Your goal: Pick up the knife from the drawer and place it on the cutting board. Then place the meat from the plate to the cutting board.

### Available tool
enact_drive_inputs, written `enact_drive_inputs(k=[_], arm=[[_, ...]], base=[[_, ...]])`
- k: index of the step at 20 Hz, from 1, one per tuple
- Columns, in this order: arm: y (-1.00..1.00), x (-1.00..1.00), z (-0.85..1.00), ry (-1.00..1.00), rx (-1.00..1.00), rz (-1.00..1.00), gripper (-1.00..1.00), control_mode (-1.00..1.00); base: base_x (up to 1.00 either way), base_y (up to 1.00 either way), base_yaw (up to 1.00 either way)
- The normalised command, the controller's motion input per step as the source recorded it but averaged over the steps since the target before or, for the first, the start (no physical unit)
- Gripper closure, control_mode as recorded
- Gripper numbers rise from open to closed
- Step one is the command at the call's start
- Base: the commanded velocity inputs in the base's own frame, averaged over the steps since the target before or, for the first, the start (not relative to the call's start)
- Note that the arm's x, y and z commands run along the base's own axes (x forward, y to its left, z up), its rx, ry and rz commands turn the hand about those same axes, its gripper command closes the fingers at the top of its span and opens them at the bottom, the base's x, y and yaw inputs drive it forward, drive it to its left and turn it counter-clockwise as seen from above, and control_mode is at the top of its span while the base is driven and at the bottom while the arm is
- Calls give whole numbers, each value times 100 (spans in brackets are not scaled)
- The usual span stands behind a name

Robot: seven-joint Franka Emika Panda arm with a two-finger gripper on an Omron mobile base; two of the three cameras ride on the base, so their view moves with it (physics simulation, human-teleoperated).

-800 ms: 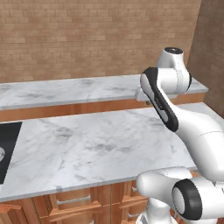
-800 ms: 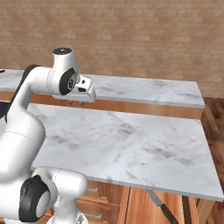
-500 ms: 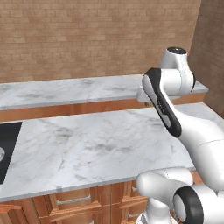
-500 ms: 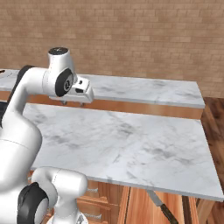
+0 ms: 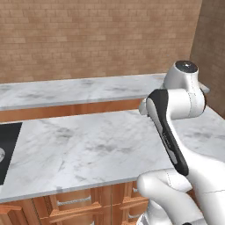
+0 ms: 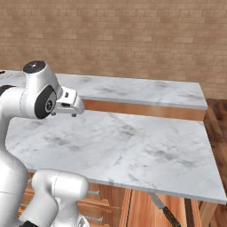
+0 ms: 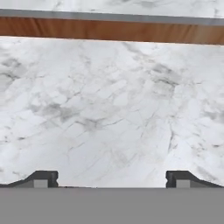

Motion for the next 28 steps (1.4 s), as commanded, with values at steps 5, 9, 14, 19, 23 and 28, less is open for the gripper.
enact_drive_inputs(k=[5,9,14,19,23,28], arm=[[4,-65,1,-11,0,0,-100,-100],[22,-44,8,4,0,0,-100,-100],[9,-12,4,1,0,0,-100,100],[0,0,0,0,0,0,-100,100],[0,0,0,0,0,0,-100,100],[0,0,0,0,0,0,-100,100]], base=[[0,0,0],[0,0,0],[-59,50,-8],[-61,54,-29],[-12,11,-46],[0,3,-47]])
